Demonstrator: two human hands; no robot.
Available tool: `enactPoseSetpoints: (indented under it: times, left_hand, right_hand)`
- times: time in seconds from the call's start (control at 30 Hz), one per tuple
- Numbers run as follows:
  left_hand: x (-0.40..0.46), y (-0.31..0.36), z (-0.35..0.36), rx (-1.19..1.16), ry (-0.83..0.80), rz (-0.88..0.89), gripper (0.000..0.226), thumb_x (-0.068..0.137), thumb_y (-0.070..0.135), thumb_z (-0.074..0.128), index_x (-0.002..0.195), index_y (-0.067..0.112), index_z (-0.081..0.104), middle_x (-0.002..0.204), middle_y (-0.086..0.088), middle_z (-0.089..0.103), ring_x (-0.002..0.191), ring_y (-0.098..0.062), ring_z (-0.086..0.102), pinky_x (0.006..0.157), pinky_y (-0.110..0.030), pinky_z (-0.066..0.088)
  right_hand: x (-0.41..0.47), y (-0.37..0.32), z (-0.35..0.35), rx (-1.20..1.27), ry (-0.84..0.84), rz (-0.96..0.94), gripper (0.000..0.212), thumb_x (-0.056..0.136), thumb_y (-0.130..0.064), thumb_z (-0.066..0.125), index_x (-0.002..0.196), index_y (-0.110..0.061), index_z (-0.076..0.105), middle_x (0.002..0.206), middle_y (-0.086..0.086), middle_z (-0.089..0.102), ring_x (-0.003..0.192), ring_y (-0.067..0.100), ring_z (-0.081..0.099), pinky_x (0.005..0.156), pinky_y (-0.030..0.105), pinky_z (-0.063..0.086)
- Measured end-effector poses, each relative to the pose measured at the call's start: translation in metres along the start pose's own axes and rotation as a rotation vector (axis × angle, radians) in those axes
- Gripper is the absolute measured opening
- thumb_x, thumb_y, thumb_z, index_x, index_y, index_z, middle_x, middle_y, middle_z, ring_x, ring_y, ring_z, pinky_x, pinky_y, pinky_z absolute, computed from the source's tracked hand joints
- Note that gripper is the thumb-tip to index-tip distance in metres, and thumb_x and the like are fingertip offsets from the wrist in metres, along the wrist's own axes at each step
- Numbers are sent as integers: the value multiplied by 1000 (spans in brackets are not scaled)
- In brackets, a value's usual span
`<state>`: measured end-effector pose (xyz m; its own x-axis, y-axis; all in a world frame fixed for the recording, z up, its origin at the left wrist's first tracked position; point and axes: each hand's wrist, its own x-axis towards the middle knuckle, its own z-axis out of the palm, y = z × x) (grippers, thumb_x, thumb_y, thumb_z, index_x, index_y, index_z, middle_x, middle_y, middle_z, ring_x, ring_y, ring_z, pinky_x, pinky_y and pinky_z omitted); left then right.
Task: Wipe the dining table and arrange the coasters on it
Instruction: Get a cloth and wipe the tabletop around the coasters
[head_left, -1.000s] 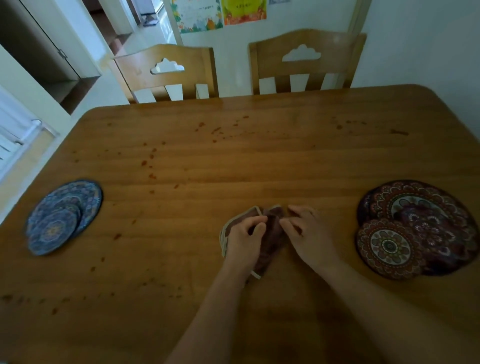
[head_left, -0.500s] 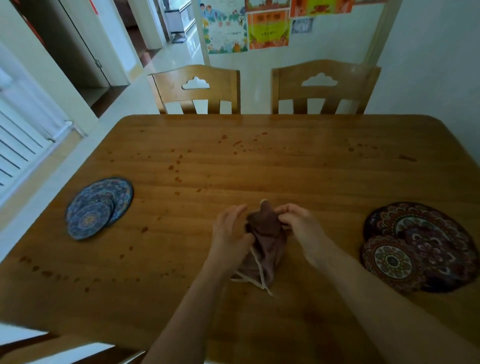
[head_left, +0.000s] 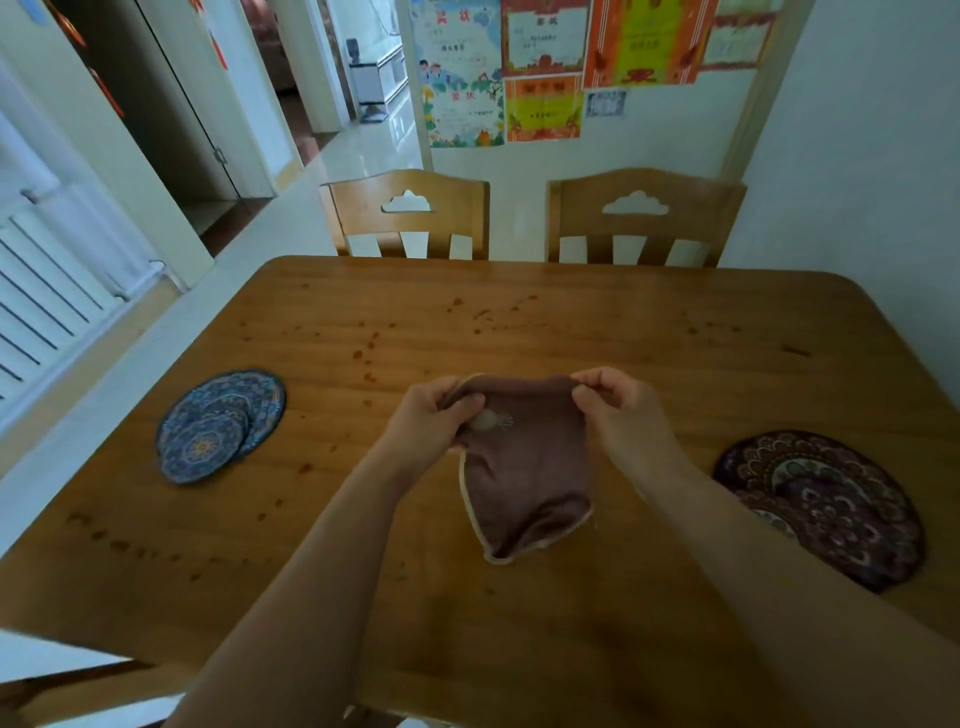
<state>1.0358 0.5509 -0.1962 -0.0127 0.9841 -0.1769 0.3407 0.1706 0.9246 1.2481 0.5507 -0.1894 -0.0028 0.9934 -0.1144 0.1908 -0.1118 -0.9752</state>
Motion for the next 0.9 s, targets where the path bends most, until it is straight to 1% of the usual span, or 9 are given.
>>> enactPoseSetpoints:
  times: [0.1, 0.23, 0.4, 0.5, 0.6, 0.67, 0.73, 0.8, 0.9]
  left_hand:
    - [8, 16, 1, 48, 33, 18, 18, 100, 21, 54, 105, 9, 65, 92, -9, 67, 81, -21, 64, 66, -35, 55]
    - [23, 38, 1, 76, 131, 64, 17, 99, 18, 55, 100, 4, 65, 89, -12, 66, 82, -22, 62, 76, -43, 55]
    - [34, 73, -3, 142, 247, 245, 10, 99, 16, 53, 98, 17, 64, 89, 4, 65, 89, -11, 62, 77, -23, 52]
    - [33, 78, -5, 156, 219, 350, 14, 99, 16, 53, 106, 14, 65, 95, 1, 67, 94, -11, 62, 82, -24, 53]
    - [24, 69, 0, 188, 158, 386, 14, 99, 15, 53, 106, 11, 65, 92, 2, 67, 88, -4, 64, 73, -17, 53]
    - [14, 55, 6, 142, 75, 341, 11, 99, 11, 53, 94, 13, 62, 80, 4, 63, 70, 4, 62, 59, -12, 48]
    - [4, 35, 13, 123, -33, 239, 17, 99, 10, 54, 85, 17, 59, 70, 3, 59, 55, 3, 57, 53, -12, 44]
    - [0, 8, 20, 232, -158, 80, 16, 99, 13, 55, 84, 14, 62, 69, 1, 60, 56, -2, 57, 55, -17, 46]
    - [-6, -24, 28, 439, -433, -149, 13, 96, 20, 60, 88, 17, 70, 79, 4, 65, 74, -7, 61, 71, -22, 48]
  right_hand:
    - [8, -5, 2, -62, 42, -2, 15, 102, -15, 48, 101, -12, 62, 84, 5, 66, 60, 9, 61, 57, 23, 50]
    - [26, -21, 6, -20, 52, 3, 16, 102, -13, 44, 105, -12, 60, 99, 5, 67, 83, 14, 71, 80, 33, 59]
    - [47, -44, 3, 40, 73, -127, 19, 100, -8, 45, 95, -21, 58, 99, 0, 66, 95, 10, 67, 90, 30, 54]
    - [50, -51, -4, 90, 81, -175, 19, 99, -7, 46, 96, -21, 59, 100, 0, 66, 98, 12, 66, 91, 30, 54]
    - [40, -47, -10, 87, 77, -156, 18, 99, -7, 47, 98, -21, 58, 101, -1, 64, 99, 14, 65, 89, 29, 54]
    - [31, -37, -14, 40, 64, -93, 15, 99, -8, 48, 100, -19, 59, 102, -1, 63, 97, 14, 65, 86, 27, 55]
    - [24, -19, -18, -55, 15, 44, 13, 99, -9, 49, 105, -16, 59, 104, 2, 64, 90, 16, 68, 80, 26, 56]
    - [19, 3, -20, -204, -94, 250, 14, 100, -9, 49, 111, -14, 57, 100, 7, 66, 77, 20, 71, 72, 30, 58]
    - [7, 32, -23, -439, -384, 540, 22, 99, -6, 48, 121, -6, 53, 91, 16, 66, 59, 23, 68, 60, 34, 56]
